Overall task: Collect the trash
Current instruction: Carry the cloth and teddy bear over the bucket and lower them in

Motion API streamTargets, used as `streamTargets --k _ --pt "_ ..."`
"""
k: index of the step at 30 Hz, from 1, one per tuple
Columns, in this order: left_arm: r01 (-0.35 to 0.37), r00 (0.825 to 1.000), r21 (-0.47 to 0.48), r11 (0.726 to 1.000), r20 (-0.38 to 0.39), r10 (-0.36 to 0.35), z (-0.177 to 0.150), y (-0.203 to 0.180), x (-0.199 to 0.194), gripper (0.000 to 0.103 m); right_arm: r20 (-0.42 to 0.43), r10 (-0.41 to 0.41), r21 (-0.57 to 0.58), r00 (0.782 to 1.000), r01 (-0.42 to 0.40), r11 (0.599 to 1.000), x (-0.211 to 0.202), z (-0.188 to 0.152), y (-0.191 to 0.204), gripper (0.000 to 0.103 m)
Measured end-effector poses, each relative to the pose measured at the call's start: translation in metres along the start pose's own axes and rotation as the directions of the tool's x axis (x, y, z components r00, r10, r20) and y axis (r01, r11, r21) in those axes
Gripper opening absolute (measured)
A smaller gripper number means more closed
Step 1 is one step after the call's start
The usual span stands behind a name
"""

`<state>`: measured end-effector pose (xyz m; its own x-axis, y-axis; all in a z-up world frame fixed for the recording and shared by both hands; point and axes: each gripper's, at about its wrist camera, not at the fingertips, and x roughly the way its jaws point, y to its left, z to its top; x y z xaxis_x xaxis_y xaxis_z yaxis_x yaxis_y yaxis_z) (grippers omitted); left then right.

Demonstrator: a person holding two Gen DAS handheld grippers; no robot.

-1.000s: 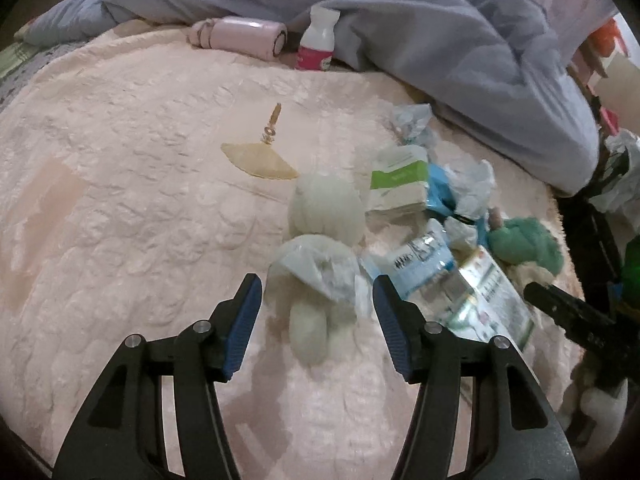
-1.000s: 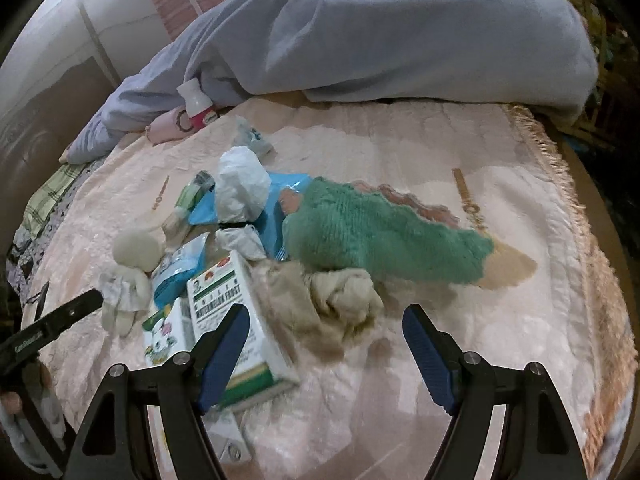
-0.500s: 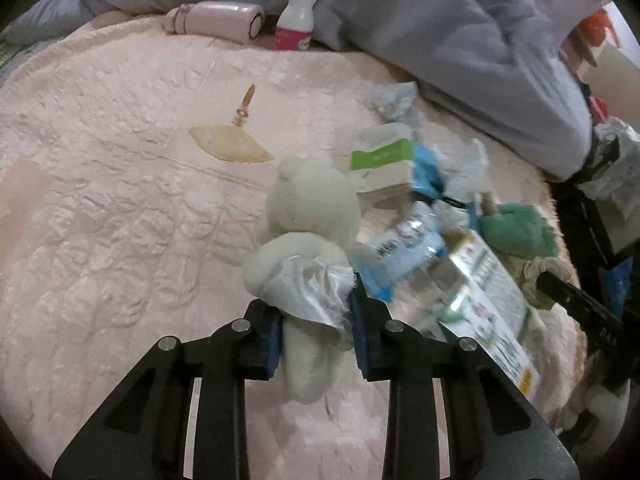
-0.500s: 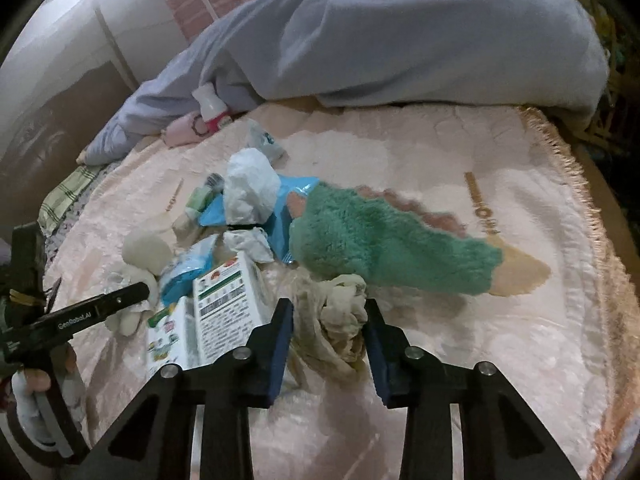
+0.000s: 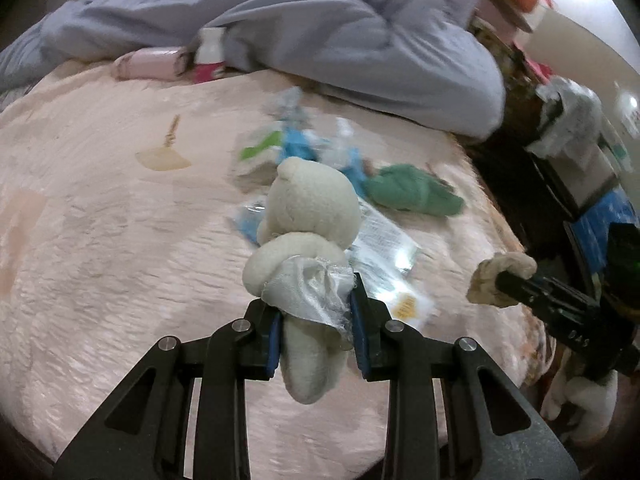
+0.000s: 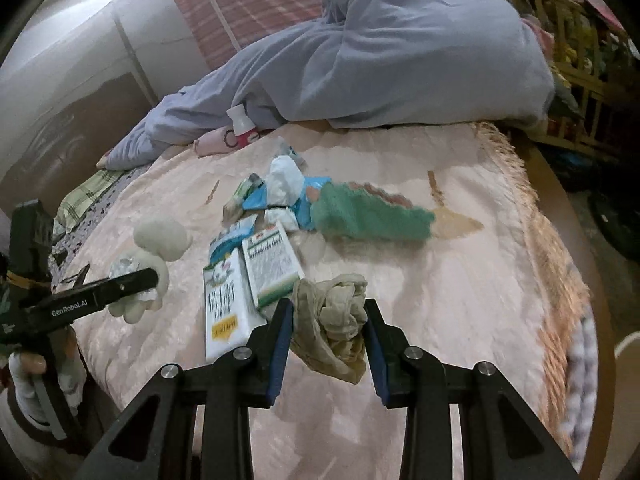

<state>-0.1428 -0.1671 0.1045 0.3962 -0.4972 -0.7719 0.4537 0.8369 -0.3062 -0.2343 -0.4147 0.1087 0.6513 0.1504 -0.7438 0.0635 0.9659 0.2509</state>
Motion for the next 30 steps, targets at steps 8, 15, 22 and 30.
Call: streamTargets --k 8,15,22,30 --pt "0.045 0.999 0.097 0.994 -0.005 -0.044 -0.010 -0.059 -0.003 0.026 0.020 -0.031 0.017 0.999 0.031 0.999 -0.033 -0.024 -0.010 0.034" --pt "0.095 0.995 0.170 0.981 -0.022 -0.093 -0.014 -0.106 0.001 0.026 0.028 -0.082 0.037 0.996 0.081 0.996 -0.059 -0.039 -0.030 0.034" --pt "0.139 0.990 0.248 0.959 -0.051 -0.131 -0.016 -0.154 0.012 0.026 0.037 -0.129 0.116 0.991 0.124 0.986 -0.083 -0.054 -0.069 0.034" --pt "0.189 0.982 0.330 0.925 -0.089 -0.169 -0.020 -0.210 0.026 0.026 0.042 -0.194 0.185 0.980 0.183 0.966 -0.110 -0.070 -0.110 0.034"
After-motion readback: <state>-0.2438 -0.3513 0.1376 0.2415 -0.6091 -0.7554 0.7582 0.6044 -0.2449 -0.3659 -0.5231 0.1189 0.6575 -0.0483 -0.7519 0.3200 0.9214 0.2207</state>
